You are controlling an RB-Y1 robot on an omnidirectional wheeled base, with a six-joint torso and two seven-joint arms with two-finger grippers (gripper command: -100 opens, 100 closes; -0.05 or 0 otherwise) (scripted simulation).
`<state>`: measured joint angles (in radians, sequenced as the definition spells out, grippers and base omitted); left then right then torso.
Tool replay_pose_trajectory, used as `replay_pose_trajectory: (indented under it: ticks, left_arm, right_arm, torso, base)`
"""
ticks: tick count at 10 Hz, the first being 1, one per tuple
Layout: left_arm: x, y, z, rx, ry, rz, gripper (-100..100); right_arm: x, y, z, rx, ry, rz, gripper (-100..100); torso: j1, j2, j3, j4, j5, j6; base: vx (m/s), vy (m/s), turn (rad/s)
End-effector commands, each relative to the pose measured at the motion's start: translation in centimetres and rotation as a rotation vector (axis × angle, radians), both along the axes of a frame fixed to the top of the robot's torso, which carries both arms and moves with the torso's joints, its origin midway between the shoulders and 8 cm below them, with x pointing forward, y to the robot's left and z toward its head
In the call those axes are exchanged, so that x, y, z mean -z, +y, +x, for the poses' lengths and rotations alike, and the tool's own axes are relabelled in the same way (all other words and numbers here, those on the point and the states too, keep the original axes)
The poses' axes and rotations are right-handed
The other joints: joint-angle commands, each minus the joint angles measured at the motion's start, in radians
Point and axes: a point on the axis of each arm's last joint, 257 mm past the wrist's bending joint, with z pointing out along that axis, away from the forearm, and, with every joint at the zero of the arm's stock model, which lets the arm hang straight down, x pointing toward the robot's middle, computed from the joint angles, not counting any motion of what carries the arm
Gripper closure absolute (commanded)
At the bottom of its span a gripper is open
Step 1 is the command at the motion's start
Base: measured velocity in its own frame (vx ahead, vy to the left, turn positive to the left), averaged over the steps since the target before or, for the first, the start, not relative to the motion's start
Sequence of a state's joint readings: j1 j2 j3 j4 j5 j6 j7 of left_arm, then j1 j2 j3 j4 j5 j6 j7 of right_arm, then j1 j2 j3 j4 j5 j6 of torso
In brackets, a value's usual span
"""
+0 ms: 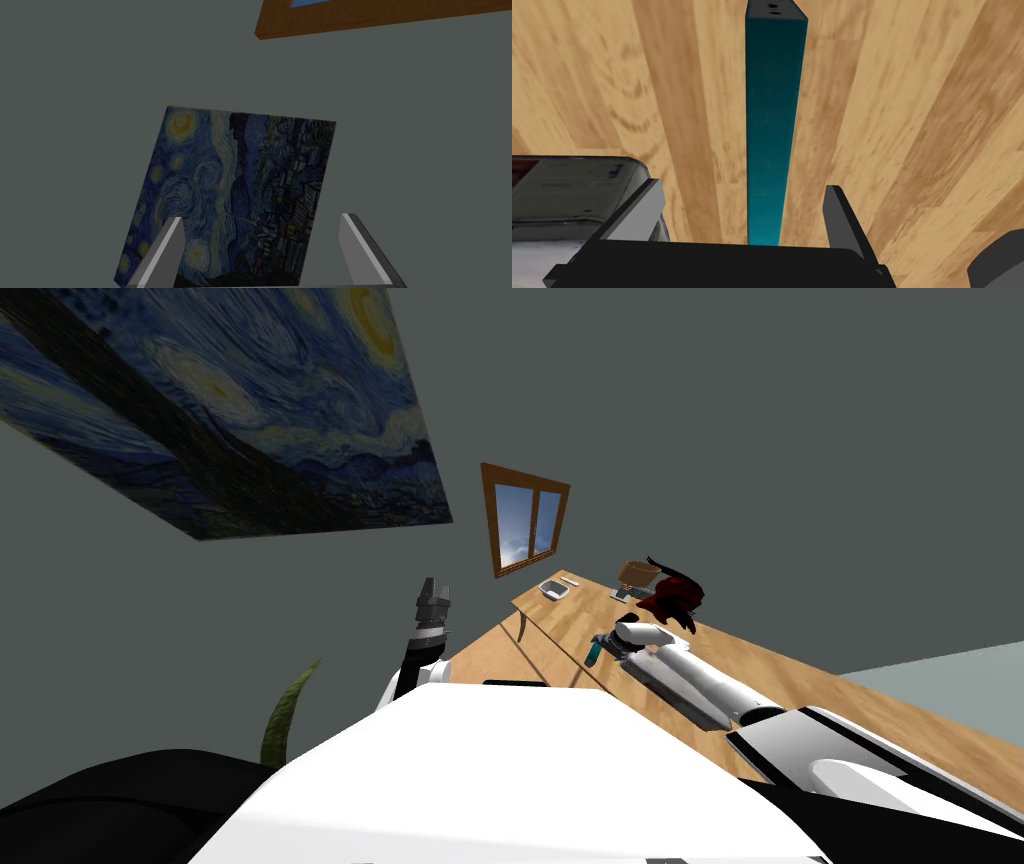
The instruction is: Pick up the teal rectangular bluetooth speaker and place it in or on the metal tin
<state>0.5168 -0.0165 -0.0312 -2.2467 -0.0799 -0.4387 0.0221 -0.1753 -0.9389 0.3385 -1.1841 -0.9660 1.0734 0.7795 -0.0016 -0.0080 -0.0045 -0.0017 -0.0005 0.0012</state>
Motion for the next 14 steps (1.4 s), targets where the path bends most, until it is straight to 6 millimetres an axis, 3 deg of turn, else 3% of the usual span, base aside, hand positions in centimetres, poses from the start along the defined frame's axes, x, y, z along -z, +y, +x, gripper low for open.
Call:
replay_pose_trajectory:
  ticks: [1,3,4,5,6,8,9,13,14]
  left_arm:
    - [0.0,0.0,0.0,0.000,0.000,0.000,0]
    - [0.0,0.0,0.0,0.000,0.000,0.000,0]
    - [0.0,0.0,0.0,0.000,0.000,0.000,0]
    - [0.0,0.0,0.0,0.000,0.000,0.000,0]
    - [0.0,0.0,0.0,0.000,0.000,0.000,0]
    - [0.0,0.0,0.0,0.000,0.000,0.000,0]
    - [0.0,0.0,0.0,0.000,0.000,0.000,0]
    - [0.0,0.0,0.0,0.000,0.000,0.000,0]
    - [0.0,0.0,0.0,0.000,0.000,0.000,0]
  right_arm:
    - [0.6,-0.1,-1.5,0.009,0.056,0.008,-100]
    - [1.2,-0.2,-3.0,0.020,0.111,0.021,-100]
    - [0.9,-0.3,-2.6,0.016,0.091,0.016,-100]
    - [0.9,-0.3,-2.7,0.016,0.096,0.017,0]
    - [2.3,0.3,-3.1,0.024,0.093,0.017,-100]
    - [2.2,0.4,-3.2,0.024,0.094,0.018,-100]
    - [2.3,0.4,-3.1,0.025,0.092,0.017,100]
    - [2.3,0.4,-3.2,0.027,0.093,0.017,100]
    - [2.3,0.4,-3.2,0.027,0.093,0.017,0]
  torso:
    - [0.000,0.000,0.000,0.000,0.000,0.000]
    - [-0.001,0.001,0.000,0.000,0.000,0.000]
    - [0.000,0.001,0.001,0.000,0.000,0.000]
    - [0.001,0.004,0.002,0.001,0.000,0.001]
    - [0.002,0.006,0.003,0.001,0.000,0.001]
    - [-0.001,0.007,0.004,0.001,0.000,0.001]
    - [0.000,0.007,0.004,0.002,0.000,0.001]
    - [0.002,0.007,0.004,0.002,0.000,0.000]
    - [0.002,0.007,0.004,0.002,0.000,0.000]
  base:
    - [0.091,-0.033,0.120]
    - [0.085,-0.033,0.100]
    - [0.034,-0.014,0.023]
    - [0.007,-0.003,-0.003]
    - [0.006,-0.034,0.065]
    - [0.001,-0.040,0.032]
    - [0.000,0.000,0.000]
    - [0.000,0.000,0.000]
    - [0.000,0.000,0.000]
